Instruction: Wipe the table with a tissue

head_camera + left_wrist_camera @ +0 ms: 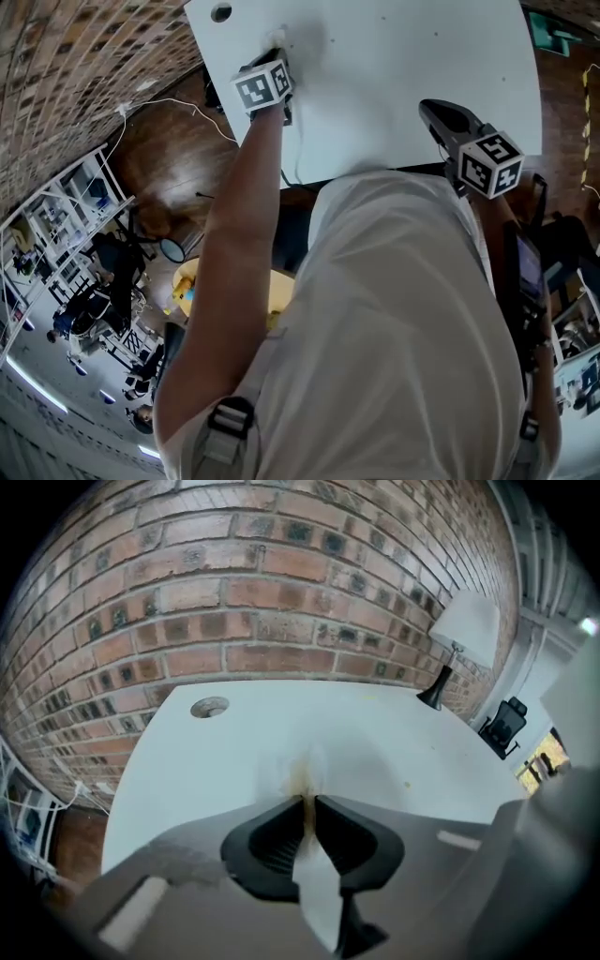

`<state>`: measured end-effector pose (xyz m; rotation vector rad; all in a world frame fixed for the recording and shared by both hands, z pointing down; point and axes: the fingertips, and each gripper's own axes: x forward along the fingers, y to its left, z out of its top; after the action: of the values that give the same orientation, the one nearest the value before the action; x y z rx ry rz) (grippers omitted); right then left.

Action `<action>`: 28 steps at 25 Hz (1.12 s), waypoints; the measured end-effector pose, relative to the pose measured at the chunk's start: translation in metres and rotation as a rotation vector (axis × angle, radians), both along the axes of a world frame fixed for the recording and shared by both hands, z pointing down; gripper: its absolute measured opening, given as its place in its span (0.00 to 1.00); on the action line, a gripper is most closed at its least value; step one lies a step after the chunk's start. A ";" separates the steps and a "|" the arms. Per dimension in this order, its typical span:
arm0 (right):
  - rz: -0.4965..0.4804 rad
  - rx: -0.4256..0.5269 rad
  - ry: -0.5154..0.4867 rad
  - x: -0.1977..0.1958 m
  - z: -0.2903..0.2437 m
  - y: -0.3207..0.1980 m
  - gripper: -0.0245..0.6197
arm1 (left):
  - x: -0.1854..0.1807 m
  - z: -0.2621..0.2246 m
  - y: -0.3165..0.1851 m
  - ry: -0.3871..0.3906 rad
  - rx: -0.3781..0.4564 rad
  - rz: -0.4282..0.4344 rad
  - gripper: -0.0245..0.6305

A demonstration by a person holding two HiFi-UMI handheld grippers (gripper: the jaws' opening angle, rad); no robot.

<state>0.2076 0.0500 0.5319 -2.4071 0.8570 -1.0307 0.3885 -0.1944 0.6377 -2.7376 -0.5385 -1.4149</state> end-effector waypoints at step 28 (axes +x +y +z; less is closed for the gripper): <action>-0.008 -0.028 0.008 -0.011 -0.003 -0.026 0.05 | -0.045 0.004 0.064 -0.088 0.037 0.357 0.11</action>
<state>0.1969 0.0244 0.5287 -2.4345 0.8611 -1.0432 0.3431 -0.1309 0.6415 -2.4001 -0.9387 -1.4363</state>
